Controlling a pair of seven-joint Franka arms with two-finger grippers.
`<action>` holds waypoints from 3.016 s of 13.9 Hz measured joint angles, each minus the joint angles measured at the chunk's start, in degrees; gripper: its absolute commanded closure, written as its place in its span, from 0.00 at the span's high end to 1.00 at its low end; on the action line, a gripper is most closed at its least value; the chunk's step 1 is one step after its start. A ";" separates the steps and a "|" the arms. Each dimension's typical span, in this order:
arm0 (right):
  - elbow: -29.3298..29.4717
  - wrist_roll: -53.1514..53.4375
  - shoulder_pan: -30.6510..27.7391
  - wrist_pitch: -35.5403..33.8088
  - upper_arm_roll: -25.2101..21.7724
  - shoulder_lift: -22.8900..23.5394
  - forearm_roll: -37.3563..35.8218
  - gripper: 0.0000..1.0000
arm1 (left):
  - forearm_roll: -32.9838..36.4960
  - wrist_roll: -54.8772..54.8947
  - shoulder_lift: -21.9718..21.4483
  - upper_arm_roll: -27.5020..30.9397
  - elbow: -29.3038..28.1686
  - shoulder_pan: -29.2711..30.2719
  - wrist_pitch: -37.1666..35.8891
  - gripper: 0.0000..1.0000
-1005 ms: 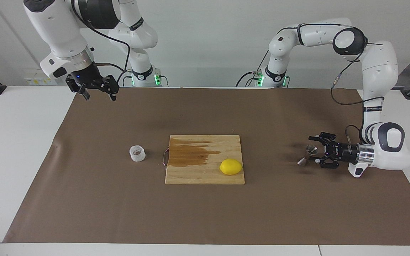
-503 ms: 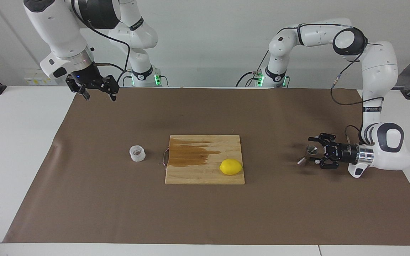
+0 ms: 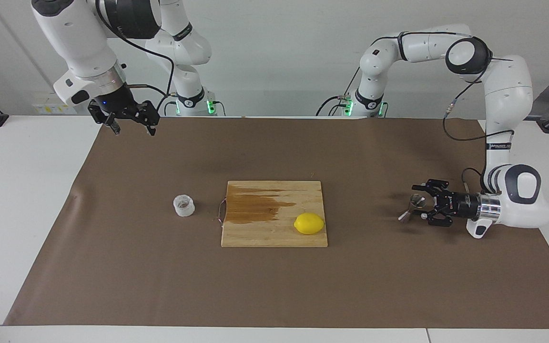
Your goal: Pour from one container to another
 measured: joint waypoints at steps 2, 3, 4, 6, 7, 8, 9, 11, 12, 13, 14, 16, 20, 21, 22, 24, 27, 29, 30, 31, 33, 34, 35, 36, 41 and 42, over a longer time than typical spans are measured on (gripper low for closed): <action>0.00 0.00 0.00 0.00 0.00 0.00 0.00 1.00 | 0.01 0.08 0.00 0.00 -0.01 0.00 0.07 0.75; 0.00 0.00 0.00 0.00 0.00 0.00 0.00 1.00 | 0.02 0.28 0.00 0.00 -0.01 0.00 0.11 0.75; 0.00 0.00 0.00 0.00 0.00 0.00 0.00 1.00 | 0.02 0.64 0.01 0.00 -0.02 0.00 0.13 0.75; 0.00 0.00 0.00 0.00 0.00 0.00 0.00 1.00 | 0.22 0.86 0.01 0.02 -0.04 0.00 0.18 0.75; 0.00 0.00 0.00 0.00 0.00 0.00 0.00 1.00 | 0.37 0.88 0.02 0.04 -0.07 0.00 0.24 0.76; 0.00 0.00 0.00 0.00 0.00 0.00 0.00 1.00 | 0.48 0.90 0.03 0.05 -0.11 0.00 0.38 0.76; 0.00 0.00 0.00 0.00 0.00 0.00 0.00 1.00 | 0.52 0.94 0.04 0.05 -0.16 0.00 0.55 0.76; 0.00 0.00 0.00 0.00 0.00 0.00 0.00 1.00 | 0.54 0.97 0.04 0.05 -0.23 0.00 0.77 0.76; 0.00 0.00 0.00 0.00 0.00 0.00 0.00 1.00 | 0.55 0.98 0.04 0.05 -0.25 0.00 0.81 0.76; 0.00 0.00 0.00 0.00 0.00 0.00 0.00 1.00 | 0.55 0.99 0.04 0.05 -0.27 0.00 0.82 0.76; 0.00 0.00 0.00 0.00 0.00 0.00 0.00 1.00 | 0.56 0.99 0.04 0.05 -0.28 0.00 0.84 0.76; 0.00 0.00 0.00 0.00 0.00 0.00 0.00 1.00 | 0.57 1.00 0.05 0.11 -0.28 0.01 0.89 0.76; 0.00 0.00 0.00 0.00 0.00 0.00 0.00 1.00 | 0.57 1.00 0.05 0.21 -0.28 0.10 0.93 0.76; 0.00 0.00 0.00 0.00 0.00 0.00 0.00 1.00 | 0.57 1.00 0.05 0.21 -0.28 0.10 0.94 0.76; 0.00 0.00 0.00 0.00 0.00 0.00 0.00 1.00 | 0.57 1.00 0.05 0.21 -0.28 0.10 0.95 0.76; 0.00 0.00 0.00 0.00 0.00 0.00 0.00 1.00 | 0.57 1.00 0.05 0.21 -0.28 0.11 0.95 0.76; 0.00 0.00 0.00 0.00 0.00 0.00 0.00 1.00 | 0.57 1.00 0.05 0.22 -0.28 0.12 0.96 0.76; 0.00 0.00 0.00 0.00 0.00 0.00 0.00 1.00 | 0.57 1.00 0.05 0.23 -0.28 0.26 0.96 0.76; 0.00 0.00 0.00 0.00 0.00 0.00 0.00 1.00 | 0.57 1.00 0.05 0.23 -0.28 0.36 0.96 0.76; 0.00 0.00 0.00 0.00 0.00 0.00 0.00 1.00 | 0.57 1.00 0.05 0.23 -0.28 0.45 0.96 0.75; 0.00 0.00 0.00 0.00 0.00 0.00 0.00 1.00 | 0.57 1.00 0.05 0.23 -0.28 0.60 0.96 0.75; 0.00 0.00 0.00 0.00 0.00 0.00 0.00 1.00 | 0.57 1.00 0.05 0.23 -0.28 0.63 0.96 0.75; 0.00 0.00 0.00 0.00 0.00 0.00 0.00 1.00 | 0.57 1.00 0.05 0.23 -0.28 0.63 0.96 0.75; 0.00 0.00 0.00 0.00 0.00 0.00 0.00 1.00 | 0.57 1.00 0.05 0.22 -0.28 0.63 0.96 0.76; 0.00 0.00 0.00 0.00 0.00 0.00 0.00 1.00 | 0.55 1.01 0.05 0.17 -0.35 0.63 0.96 0.76; 0.00 0.00 0.00 0.00 0.00 0.00 0.00 1.00 | 0.55 1.01 0.05 0.17 -0.36 0.63 0.96 0.76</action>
